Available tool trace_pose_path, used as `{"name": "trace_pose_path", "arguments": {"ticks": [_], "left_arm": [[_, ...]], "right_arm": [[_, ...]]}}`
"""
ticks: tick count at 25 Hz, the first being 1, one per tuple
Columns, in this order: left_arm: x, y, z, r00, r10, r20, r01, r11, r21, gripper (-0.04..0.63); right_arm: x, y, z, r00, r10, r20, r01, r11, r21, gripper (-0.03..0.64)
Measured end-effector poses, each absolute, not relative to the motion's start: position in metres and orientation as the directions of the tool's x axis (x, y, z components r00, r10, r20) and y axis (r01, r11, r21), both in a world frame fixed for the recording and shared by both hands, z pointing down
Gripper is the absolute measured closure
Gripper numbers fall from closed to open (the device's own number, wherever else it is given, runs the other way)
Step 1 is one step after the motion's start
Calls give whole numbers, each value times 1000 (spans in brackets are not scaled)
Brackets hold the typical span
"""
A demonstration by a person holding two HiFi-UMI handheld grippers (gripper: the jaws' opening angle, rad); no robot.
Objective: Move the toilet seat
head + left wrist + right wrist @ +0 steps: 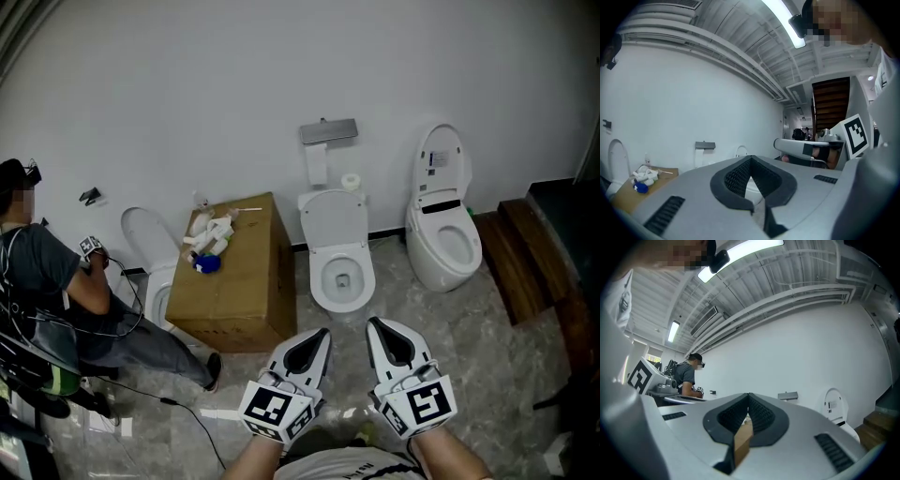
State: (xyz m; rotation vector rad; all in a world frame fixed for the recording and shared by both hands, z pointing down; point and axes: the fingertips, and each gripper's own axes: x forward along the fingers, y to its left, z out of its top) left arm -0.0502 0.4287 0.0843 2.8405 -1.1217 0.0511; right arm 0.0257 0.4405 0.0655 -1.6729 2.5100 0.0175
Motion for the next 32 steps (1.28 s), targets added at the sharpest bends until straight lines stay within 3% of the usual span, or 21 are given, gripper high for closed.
{"name": "trace_pose_path", "arguments": {"ticks": [16,32], "left_arm": [[-35,376,110,698,-706,120,-714,-698,52,588],[-44,163,157,727,-672,144,-682,-730,35,588]], "right_arm": [[38,384,85,-397,-913,-91,-913,403,-63,604],[18,177,119,-354,-934,-38,-934,356,-30,604]]}}
